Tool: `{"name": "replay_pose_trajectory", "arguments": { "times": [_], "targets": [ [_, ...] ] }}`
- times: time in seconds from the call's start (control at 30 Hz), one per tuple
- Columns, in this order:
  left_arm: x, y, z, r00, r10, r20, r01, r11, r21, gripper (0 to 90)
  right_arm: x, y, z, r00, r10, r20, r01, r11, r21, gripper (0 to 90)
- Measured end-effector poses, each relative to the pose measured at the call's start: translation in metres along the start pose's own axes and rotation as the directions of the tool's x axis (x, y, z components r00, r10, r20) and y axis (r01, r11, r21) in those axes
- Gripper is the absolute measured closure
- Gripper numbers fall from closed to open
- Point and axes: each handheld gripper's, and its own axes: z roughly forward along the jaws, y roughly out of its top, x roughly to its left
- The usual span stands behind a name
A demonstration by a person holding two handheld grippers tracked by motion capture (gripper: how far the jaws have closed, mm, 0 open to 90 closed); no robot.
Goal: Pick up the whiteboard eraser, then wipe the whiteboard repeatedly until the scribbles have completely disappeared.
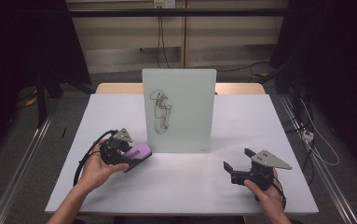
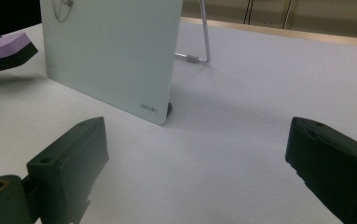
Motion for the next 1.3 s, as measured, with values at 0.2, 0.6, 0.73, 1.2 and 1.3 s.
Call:
{"name": "replay_pose_trajectory", "arguments": {
  "times": [0.2,0.6,0.73,1.2,1.3],
  "targets": [
    [0.002,-0.002,-0.007,0.9994,-0.034,0.004,0.035,0.9949,-0.095,41.3,-0.001,0.0,0.0,0.9999,0.012,0.008,-0.012,1.0,0.001,5.3],
    [0.01,-0.011,-0.019,0.9944,-0.105,-0.004,0.102,0.967,-0.234,41.3,-0.002,-0.001,-0.001,0.9999,0.012,0.005,-0.012,1.0,0.0,5.3],
    [0.011,-0.015,-0.02,0.9878,-0.155,-0.009,0.147,0.951,-0.272,41.3,-0.002,-0.001,-0.001,1.0,0.009,0.002,-0.009,1.0,0.001,5.3],
    [0.006,-0.017,-0.03,0.9873,-0.137,-0.081,0.095,0.9166,-0.388,41.3,-0.002,-0.001,-0.002,0.9999,0.008,-0.011,-0.008,1.0,-0.001,5.3],
    [0.004,-0.019,-0.03,0.9887,-0.128,-0.079,0.084,0.9079,-0.411,41.3,-0.003,0.0,-0.001,0.9999,0.013,-0.004,-0.013,1.0,0.004,5.4]
  ]
}}
